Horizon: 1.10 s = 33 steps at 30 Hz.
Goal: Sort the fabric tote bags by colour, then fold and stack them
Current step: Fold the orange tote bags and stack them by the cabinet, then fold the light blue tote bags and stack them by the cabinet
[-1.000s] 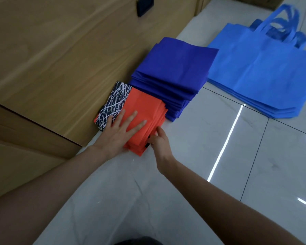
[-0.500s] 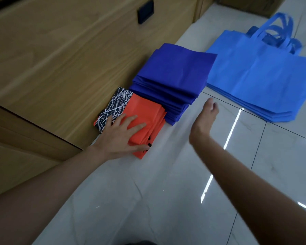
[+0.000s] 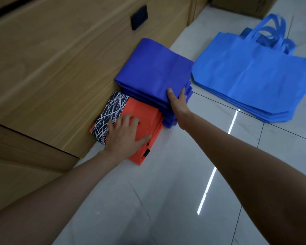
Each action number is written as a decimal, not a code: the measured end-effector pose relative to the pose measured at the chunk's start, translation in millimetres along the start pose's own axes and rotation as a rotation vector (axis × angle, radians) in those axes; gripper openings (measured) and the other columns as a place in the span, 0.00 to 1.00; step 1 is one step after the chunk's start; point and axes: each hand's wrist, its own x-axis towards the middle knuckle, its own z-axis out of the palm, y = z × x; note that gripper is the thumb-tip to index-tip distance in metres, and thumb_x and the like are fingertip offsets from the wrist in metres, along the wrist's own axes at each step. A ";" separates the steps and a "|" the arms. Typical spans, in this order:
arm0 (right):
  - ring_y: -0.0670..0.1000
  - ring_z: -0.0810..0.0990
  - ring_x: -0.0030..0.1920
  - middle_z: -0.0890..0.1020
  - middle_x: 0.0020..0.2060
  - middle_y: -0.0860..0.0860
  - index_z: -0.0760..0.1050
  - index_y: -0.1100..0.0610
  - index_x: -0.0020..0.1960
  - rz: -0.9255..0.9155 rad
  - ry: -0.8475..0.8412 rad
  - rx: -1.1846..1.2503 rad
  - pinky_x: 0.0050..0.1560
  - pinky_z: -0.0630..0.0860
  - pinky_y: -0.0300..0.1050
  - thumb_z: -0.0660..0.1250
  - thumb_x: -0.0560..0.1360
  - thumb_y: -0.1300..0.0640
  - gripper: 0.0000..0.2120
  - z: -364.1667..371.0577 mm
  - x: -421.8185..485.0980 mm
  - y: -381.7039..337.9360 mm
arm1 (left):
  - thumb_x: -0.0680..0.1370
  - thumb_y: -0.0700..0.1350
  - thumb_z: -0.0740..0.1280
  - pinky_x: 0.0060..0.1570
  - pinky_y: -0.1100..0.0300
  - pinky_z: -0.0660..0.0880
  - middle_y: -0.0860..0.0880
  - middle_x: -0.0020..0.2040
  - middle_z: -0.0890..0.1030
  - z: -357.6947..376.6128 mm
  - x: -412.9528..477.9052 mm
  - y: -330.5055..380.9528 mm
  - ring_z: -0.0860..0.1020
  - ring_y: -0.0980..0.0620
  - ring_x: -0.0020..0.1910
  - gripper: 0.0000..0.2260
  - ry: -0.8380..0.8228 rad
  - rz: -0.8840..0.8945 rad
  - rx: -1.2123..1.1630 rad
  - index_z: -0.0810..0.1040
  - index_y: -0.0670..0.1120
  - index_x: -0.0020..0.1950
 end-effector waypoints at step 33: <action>0.61 0.48 0.76 0.47 0.77 0.58 0.49 0.58 0.77 -0.358 0.269 -1.535 0.74 0.48 0.55 0.60 0.80 0.56 0.31 -298.1 -13.5 99.1 | 0.80 0.59 0.53 0.72 0.51 0.44 0.53 0.78 0.48 94.2 59.7 218.0 0.45 0.52 0.76 0.25 -0.381 0.383 -0.210 0.56 0.54 0.76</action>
